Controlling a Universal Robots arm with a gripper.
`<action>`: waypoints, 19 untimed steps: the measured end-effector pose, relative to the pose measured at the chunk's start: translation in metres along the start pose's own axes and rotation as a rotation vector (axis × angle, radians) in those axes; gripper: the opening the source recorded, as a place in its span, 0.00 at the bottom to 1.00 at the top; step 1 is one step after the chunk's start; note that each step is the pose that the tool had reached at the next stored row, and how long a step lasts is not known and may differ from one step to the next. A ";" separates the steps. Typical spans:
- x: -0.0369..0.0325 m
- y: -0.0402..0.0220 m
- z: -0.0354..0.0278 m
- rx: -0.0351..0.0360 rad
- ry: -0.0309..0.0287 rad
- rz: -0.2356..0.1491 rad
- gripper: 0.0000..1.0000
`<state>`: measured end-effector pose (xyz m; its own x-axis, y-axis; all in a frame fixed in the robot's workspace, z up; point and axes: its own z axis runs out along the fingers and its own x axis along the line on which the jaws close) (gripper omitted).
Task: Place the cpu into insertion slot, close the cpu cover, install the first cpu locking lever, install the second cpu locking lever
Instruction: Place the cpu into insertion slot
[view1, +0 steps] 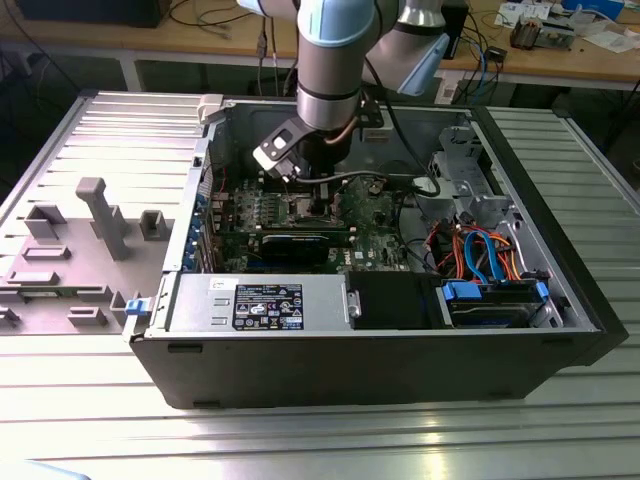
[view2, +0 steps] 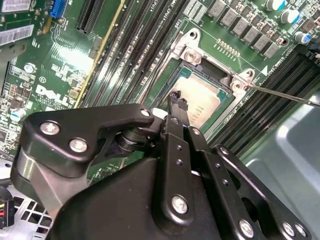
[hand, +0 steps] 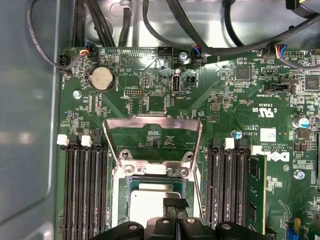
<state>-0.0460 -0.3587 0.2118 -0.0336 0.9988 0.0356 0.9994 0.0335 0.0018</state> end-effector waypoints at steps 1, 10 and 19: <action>-0.0001 0.0011 0.0004 0.0013 0.0000 0.000 0.11; -0.0003 0.0040 0.0037 0.0064 -0.0002 -0.002 0.11; 0.0002 0.0041 -0.0137 0.0068 -0.0002 -0.002 0.11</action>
<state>-0.0419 -0.3588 0.2255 -0.0354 0.9987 0.0355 0.9994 0.0356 -0.0049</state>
